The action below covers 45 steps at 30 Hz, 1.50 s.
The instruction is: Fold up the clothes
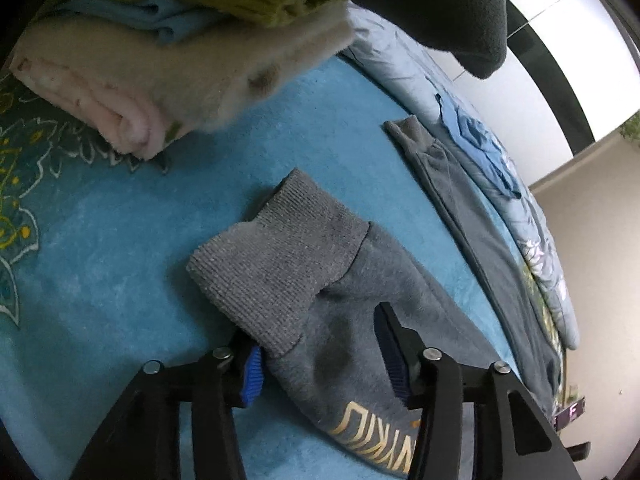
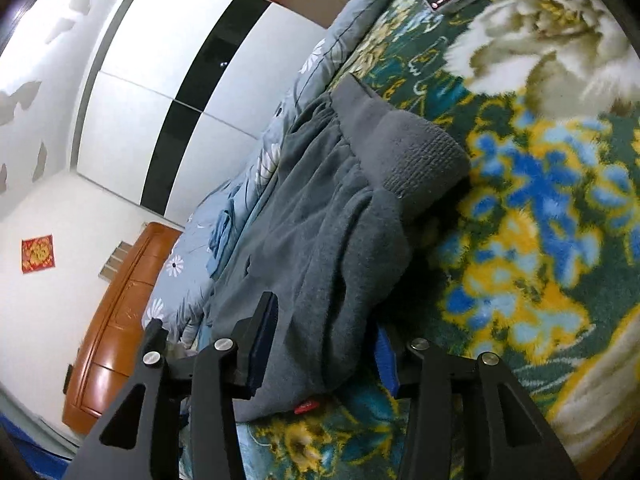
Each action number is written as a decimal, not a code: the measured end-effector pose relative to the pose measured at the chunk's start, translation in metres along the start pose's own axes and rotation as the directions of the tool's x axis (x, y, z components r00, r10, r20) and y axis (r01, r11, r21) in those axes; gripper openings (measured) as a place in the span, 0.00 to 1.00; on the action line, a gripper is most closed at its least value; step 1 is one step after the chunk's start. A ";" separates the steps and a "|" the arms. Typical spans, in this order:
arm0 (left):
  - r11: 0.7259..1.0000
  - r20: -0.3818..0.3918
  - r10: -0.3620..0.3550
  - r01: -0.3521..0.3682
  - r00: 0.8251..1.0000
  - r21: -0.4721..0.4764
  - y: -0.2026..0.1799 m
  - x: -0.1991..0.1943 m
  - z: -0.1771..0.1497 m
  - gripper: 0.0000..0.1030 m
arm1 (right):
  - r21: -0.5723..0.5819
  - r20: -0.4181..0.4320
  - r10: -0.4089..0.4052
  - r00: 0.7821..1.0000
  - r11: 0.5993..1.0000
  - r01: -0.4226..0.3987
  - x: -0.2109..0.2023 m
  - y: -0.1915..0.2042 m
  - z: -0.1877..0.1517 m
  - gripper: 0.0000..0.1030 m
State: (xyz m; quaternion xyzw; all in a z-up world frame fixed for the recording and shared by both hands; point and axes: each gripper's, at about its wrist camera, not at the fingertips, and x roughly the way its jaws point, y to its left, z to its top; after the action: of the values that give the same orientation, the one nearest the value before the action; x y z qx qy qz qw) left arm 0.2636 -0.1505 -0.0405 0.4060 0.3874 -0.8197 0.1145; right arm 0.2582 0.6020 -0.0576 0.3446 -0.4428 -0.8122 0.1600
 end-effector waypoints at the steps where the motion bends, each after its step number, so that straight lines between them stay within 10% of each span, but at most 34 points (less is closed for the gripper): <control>1: 0.999 0.001 -0.037 0.037 0.999 0.000 0.002 0.002 0.002 0.58 | 0.008 0.005 -0.001 1.000 1.000 0.001 0.000 0.000 0.000 0.45; 13: 0.942 -0.077 -0.336 0.335 0.939 -0.030 0.032 0.003 0.007 0.62 | 0.130 0.061 -0.134 0.989 0.984 0.126 0.013 0.025 -0.027 0.40; 16: 0.939 -0.108 -0.341 0.344 0.934 0.003 0.033 -0.001 0.005 0.53 | 0.186 0.067 -0.181 0.981 0.968 0.165 0.012 0.022 -0.031 0.21; 20: 0.949 -0.133 -0.293 0.305 0.947 0.083 0.022 0.000 0.001 0.09 | 0.236 0.084 -0.179 0.980 0.959 0.155 0.005 0.019 -0.032 0.13; 27: 0.885 -0.135 -0.403 0.423 0.905 0.193 -0.026 -0.025 0.008 0.09 | 0.266 0.159 -0.098 0.982 0.962 0.053 -0.010 0.035 -0.026 0.10; 33: 0.865 0.030 -0.480 0.467 0.877 0.183 -0.081 -0.054 0.044 0.09 | 0.204 0.224 -0.041 0.974 0.979 -0.006 -0.023 0.074 -0.002 0.09; 45: 0.974 0.149 -0.228 0.227 0.962 0.025 -0.155 0.046 0.127 0.09 | 0.137 0.202 -0.069 0.977 0.990 0.042 0.025 0.132 0.094 0.09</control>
State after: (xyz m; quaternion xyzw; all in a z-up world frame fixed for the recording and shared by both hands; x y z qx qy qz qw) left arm 0.0826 -0.1324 0.0555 0.2962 0.4184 -0.8573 0.0470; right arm 0.1685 0.5716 0.0760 0.2806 -0.5000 -0.8165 0.0672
